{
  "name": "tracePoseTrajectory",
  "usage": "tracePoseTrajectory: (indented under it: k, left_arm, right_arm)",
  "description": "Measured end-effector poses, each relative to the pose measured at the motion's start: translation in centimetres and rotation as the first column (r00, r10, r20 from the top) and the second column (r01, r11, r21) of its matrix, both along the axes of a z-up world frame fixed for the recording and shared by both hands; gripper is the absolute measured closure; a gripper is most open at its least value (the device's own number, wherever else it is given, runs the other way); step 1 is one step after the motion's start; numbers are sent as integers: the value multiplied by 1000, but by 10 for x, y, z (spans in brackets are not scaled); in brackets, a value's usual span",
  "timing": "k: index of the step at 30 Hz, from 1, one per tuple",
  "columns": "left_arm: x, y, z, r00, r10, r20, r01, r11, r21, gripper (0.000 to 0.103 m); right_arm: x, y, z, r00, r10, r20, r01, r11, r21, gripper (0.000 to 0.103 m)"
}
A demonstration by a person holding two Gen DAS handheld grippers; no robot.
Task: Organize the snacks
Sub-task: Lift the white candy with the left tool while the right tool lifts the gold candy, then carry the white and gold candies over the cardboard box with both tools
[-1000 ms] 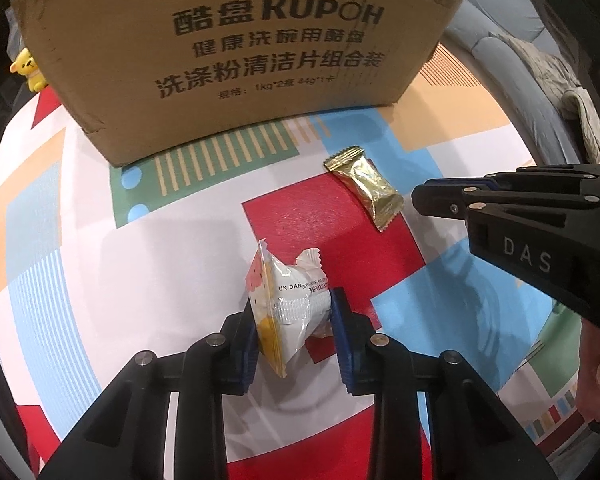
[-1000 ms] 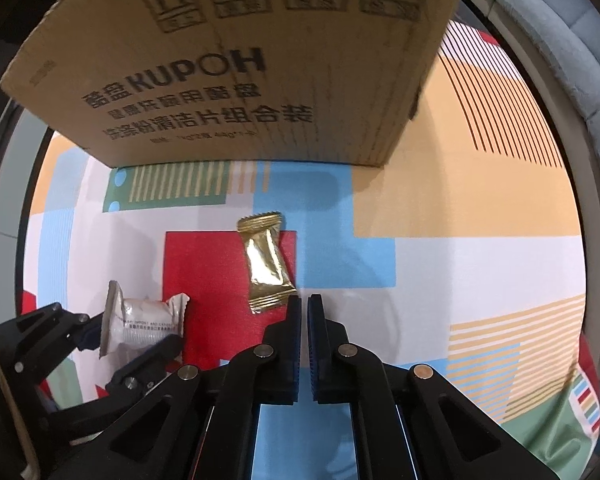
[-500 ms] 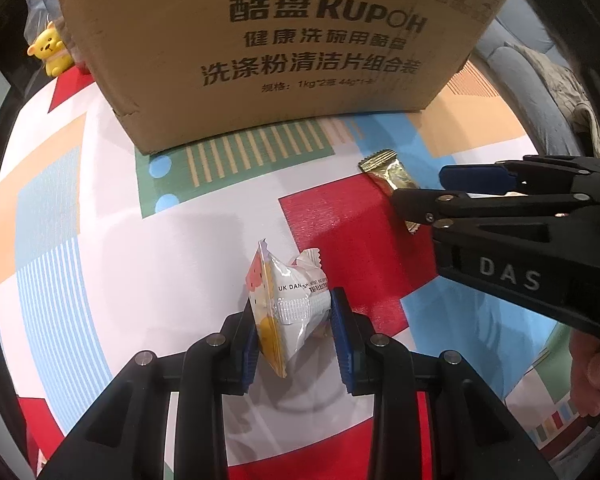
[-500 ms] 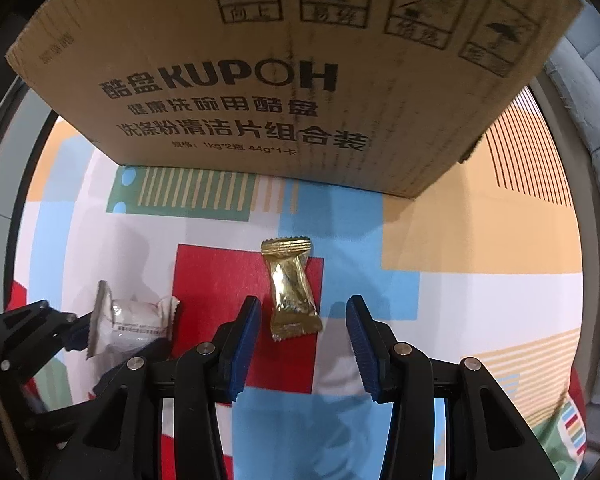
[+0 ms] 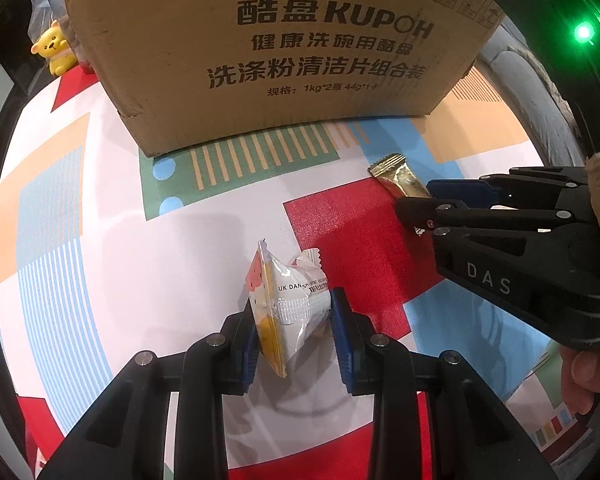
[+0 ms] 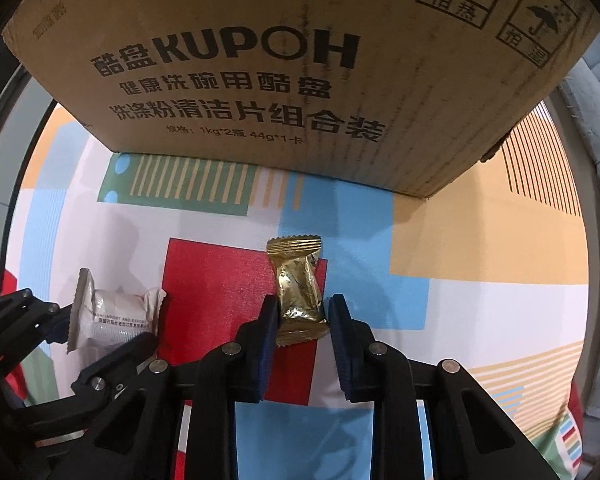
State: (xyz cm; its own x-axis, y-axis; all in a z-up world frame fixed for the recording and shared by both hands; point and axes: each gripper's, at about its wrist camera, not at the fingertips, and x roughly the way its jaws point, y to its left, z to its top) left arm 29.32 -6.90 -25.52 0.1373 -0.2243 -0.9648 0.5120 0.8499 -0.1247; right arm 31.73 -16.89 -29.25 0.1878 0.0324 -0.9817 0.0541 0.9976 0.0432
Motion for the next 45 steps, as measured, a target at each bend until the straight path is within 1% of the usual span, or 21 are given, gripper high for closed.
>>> tracePoseTrajectory:
  k: [4,5,6,7,14,22,28,38,45]
  left_arm:
    - [-2,-2,2,1000,1,5,-1,1000,5,71]
    - [-2,-1,3,1000,1,7,-1,1000,5,71]
    - [-2,-1,5,1000,2,9,-2,1000,6,71]
    - [-3,-2,7,1000,3,12,-3,1000,6,71]
    - [-8,-3,22,999,8,41,-8,1000,4,71]
    - [-16,-4,50,996,22,89,-22,1000,-1,71]
    - [-20,-3,69,992,34,125,-34,999,-6,71]
    - [-31,-1,104,977,70,201,-70,998,-11,71]
    - [-30,-2,124,965,98,242,-96,995,-21,71]
  right_arm:
    - [-5,-4,-1,1000,-10,13,10,1000,7,76]
    - [-5,-9,6,1000,-12,17,12,1000,8,76]
    - [-1,-18,22,1000,-15,21,14,1000,11,76]
    - [-6,-21,28,1000,-15,24,15,1000,13,76]
    - [-20,-27,51,998,-20,52,18,1000,24,76]
    - [-32,-33,80,995,-22,101,18,999,39,76]
    - [-45,-35,111,989,-23,146,17,999,41,76]
    - [-61,-36,148,976,-24,217,16,999,42,76]
    - [-69,-37,175,964,-27,265,16,999,42,76]
